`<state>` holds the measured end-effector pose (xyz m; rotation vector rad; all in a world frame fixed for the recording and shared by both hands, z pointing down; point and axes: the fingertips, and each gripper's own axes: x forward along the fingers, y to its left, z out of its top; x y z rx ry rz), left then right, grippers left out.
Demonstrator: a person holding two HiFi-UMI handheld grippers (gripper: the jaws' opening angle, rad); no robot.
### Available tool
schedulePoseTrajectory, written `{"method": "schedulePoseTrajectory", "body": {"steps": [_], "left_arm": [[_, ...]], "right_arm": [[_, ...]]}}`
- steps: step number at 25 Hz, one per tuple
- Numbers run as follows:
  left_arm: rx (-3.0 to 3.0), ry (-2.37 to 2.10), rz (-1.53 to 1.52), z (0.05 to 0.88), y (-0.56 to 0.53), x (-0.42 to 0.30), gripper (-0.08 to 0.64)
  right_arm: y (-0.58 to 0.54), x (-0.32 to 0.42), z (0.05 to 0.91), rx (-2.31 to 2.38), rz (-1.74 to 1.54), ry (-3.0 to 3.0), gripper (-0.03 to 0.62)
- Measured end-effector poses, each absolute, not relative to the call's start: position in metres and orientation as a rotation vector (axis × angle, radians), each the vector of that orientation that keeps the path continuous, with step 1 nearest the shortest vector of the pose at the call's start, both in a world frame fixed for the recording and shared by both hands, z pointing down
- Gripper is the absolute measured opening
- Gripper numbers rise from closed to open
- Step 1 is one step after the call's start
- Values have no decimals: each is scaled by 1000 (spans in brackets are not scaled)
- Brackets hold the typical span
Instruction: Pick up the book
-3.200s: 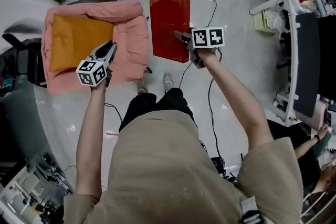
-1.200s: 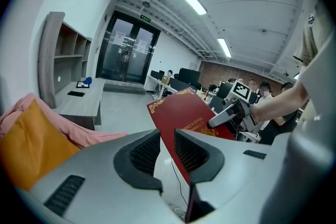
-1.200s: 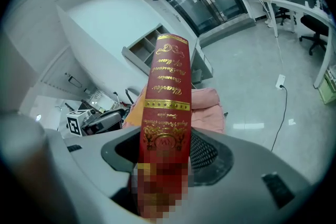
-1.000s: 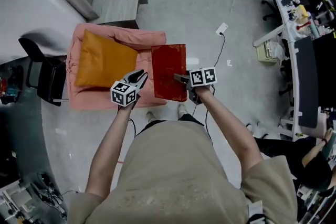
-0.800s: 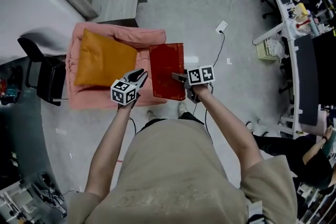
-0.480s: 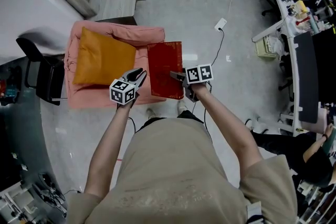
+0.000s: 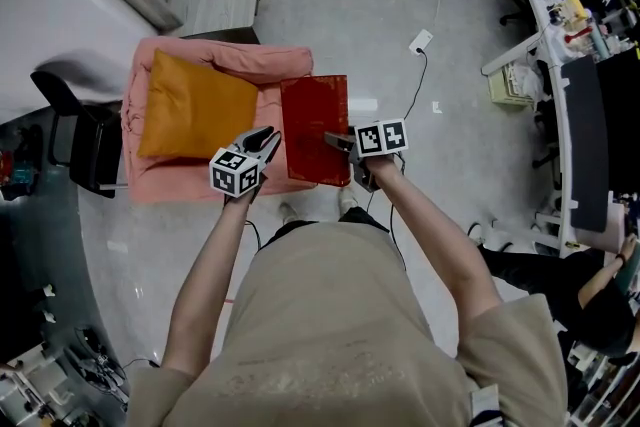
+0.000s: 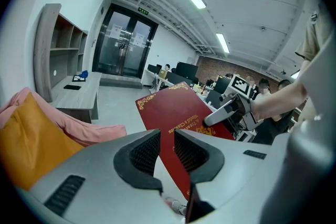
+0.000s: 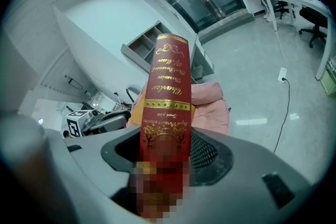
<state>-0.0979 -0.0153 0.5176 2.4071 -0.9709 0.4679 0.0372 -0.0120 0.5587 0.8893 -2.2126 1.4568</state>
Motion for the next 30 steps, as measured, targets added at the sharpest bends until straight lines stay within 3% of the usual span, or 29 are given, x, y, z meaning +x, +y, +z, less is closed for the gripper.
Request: {"method": "schedulePoseTrajectory", "body": {"steps": [30], "left_arm": [[2380, -982, 510, 525, -14, -82, 72]], "right_arm": [[-9, 51, 569, 861, 1332, -2231, 247]]}}
